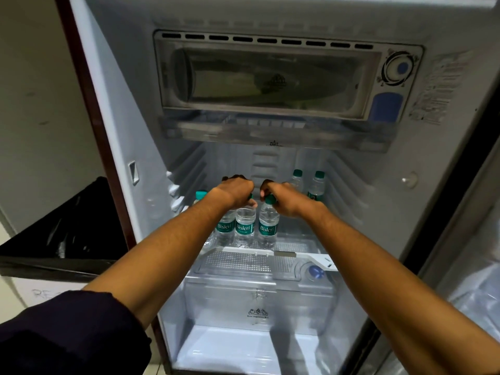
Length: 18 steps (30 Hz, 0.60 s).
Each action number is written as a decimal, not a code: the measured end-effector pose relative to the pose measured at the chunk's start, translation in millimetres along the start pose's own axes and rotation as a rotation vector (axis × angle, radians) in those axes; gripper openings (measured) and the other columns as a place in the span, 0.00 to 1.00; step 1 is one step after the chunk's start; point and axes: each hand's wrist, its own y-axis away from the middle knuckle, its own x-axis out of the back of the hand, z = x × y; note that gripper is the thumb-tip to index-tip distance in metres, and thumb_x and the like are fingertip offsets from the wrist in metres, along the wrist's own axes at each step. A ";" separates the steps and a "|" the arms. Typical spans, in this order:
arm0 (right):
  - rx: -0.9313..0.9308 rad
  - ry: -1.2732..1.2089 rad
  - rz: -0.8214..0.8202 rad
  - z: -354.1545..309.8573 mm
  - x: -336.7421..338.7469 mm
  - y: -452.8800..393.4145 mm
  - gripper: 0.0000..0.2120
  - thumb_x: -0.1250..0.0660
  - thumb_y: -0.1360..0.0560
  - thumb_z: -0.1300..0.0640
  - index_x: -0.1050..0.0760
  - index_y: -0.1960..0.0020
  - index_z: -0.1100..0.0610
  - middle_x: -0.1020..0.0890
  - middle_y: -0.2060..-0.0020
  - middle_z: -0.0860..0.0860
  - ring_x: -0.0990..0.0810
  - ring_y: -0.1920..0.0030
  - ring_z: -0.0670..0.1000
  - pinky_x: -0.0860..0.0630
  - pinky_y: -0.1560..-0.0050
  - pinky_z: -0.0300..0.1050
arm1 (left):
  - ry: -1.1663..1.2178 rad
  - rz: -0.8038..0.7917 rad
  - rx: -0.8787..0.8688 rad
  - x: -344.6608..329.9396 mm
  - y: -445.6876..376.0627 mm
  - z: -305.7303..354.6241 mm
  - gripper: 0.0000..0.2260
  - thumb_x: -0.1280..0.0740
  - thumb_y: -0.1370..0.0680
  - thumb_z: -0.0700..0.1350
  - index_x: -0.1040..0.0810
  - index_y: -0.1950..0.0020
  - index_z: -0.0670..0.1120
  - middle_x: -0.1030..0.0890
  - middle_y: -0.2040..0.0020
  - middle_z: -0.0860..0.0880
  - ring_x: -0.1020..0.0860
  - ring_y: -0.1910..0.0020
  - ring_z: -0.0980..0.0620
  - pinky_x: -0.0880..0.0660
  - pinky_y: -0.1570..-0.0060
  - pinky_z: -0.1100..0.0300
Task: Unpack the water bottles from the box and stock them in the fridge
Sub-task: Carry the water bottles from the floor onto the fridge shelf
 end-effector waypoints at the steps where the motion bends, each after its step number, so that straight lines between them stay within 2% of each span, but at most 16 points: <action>1: -0.005 0.002 0.002 0.1 -0.3 -0.6 0.19 0.35 0.26 0.73 0.29 0.41 0.54 0.21 0.44 0.54 0.23 0.46 0.55 0.23 0.44 0.51 | 0.007 -0.003 0.003 -0.5 -0.6 0.4 0.15 0.33 0.23 0.56 0.31 0.55 0.46 0.28 0.60 0.49 0.27 0.59 0.51 0.33 0.58 0.58; 7: -0.018 -0.028 0.009 6.0 -0.9 -0.1 0.19 0.35 0.26 0.73 0.28 0.42 0.54 0.22 0.43 0.54 0.23 0.46 0.53 0.23 0.44 0.48 | 0.039 -0.010 0.026 0.6 -1.0 1.8 0.15 0.32 0.23 0.56 0.31 0.55 0.46 0.29 0.63 0.50 0.27 0.59 0.51 0.33 0.58 0.58; 13: -0.011 -0.066 0.011 6.5 -1.7 -0.3 0.21 0.36 0.27 0.75 0.28 0.42 0.53 0.22 0.44 0.52 0.25 0.48 0.50 0.27 0.49 0.42 | 0.015 -0.015 0.036 3.6 0.6 2.1 0.16 0.32 0.24 0.57 0.30 0.54 0.45 0.26 0.58 0.47 0.26 0.57 0.49 0.33 0.58 0.57; 16: -0.022 -0.082 0.000 7.9 -1.9 -0.8 0.21 0.36 0.27 0.75 0.28 0.42 0.54 0.23 0.43 0.51 0.24 0.45 0.51 0.26 0.47 0.42 | 0.023 -0.024 0.038 4.5 0.3 1.0 0.16 0.33 0.23 0.58 0.31 0.55 0.46 0.26 0.58 0.48 0.27 0.58 0.50 0.33 0.58 0.57; 18: -0.022 -0.089 -0.009 9.6 -1.3 -1.2 0.22 0.35 0.28 0.75 0.28 0.41 0.54 0.23 0.42 0.52 0.23 0.42 0.53 0.26 0.47 0.41 | 0.054 -0.036 0.039 5.7 -0.8 -0.5 0.18 0.34 0.23 0.60 0.32 0.59 0.47 0.27 0.61 0.49 0.28 0.62 0.51 0.33 0.60 0.58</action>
